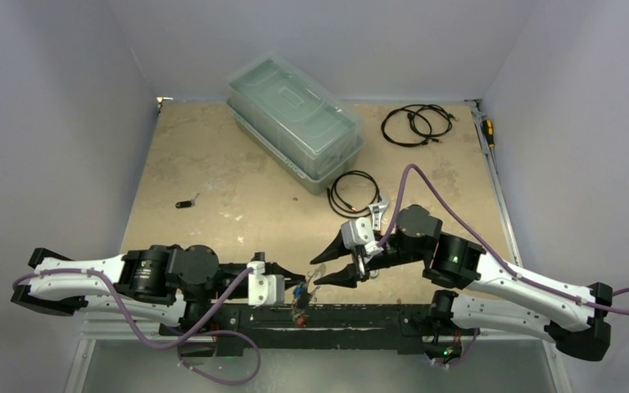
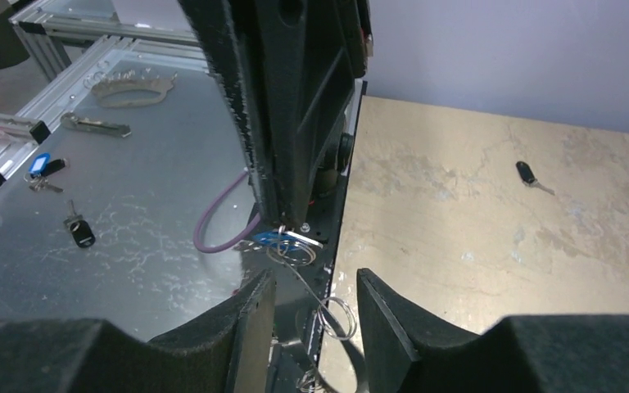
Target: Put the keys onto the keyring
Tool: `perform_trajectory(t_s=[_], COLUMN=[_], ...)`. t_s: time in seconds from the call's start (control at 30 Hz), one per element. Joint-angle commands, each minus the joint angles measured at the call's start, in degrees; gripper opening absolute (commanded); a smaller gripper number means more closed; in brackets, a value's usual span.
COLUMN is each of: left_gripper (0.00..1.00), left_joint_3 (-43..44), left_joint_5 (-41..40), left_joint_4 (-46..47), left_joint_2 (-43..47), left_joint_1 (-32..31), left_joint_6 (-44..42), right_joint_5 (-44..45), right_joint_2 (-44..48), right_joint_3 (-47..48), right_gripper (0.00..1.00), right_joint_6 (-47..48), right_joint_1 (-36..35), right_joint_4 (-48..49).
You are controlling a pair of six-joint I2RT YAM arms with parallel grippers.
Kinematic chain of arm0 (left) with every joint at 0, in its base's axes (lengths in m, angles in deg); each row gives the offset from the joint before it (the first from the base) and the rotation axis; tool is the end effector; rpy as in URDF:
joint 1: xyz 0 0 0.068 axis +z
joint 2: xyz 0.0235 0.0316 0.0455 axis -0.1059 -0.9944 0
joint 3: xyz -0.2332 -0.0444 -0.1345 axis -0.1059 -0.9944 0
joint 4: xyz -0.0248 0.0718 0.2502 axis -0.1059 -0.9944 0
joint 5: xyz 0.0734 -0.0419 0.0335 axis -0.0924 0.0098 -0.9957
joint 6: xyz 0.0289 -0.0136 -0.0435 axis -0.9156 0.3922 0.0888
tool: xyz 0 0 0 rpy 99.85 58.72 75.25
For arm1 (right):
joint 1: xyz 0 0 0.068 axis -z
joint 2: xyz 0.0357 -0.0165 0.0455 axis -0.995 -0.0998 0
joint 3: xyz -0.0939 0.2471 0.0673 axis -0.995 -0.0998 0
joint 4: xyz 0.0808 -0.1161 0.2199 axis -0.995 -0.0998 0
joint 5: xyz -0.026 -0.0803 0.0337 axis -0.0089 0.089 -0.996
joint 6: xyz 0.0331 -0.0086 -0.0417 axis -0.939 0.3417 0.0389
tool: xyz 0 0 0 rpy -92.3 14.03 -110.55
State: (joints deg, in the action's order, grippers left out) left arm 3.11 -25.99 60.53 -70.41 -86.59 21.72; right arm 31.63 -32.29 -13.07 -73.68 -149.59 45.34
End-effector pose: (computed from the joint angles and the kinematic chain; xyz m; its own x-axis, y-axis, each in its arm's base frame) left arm -0.0012 -0.1424 0.3859 0.1950 0.2255 -0.9545 0.9746 0.0650 0.2144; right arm 0.0607 0.1780 0.3640 0.0817 -0.0647 -0.9946 -0.9870 -0.1439 -0.0717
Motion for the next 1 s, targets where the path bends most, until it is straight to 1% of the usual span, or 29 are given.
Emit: perform_trajectory(t_s=[0.0,0.23,0.5,0.7,0.97], left_gripper=[0.0,0.0,0.0,0.0,0.0], left_joint_3=[3.49,3.34,3.6,3.58,3.69], left_joint_5=[-0.01,0.54,2.01,2.06,1.06], left_joint_4=[3.06,3.44,3.71,4.08,4.58], left_joint_2=[-0.48,-0.69,-1.19,-0.97,-1.01], left_joint_1=[-0.06,-0.06,-0.06,-0.06,-0.06], left_joint_6=[-0.96,-1.0,-1.06,-1.0,-1.01], right_joint_5=[1.74,0.84,1.41,-0.39,-4.79], right_joint_2=[-1.38,-1.9,-2.75,-4.51,-4.38], right_joint_3=[-0.01,-0.77,-1.05,-0.8,-1.08], right_gripper=[0.43,0.4,0.42,0.42,0.41], right_joint_6=[-0.49,-0.5,0.21,0.4,-0.15], right_joint_1=[-0.16,-0.16,-0.16,-0.16,-0.16], right_joint_4=[2.74,3.82,5.27,5.46,5.01])
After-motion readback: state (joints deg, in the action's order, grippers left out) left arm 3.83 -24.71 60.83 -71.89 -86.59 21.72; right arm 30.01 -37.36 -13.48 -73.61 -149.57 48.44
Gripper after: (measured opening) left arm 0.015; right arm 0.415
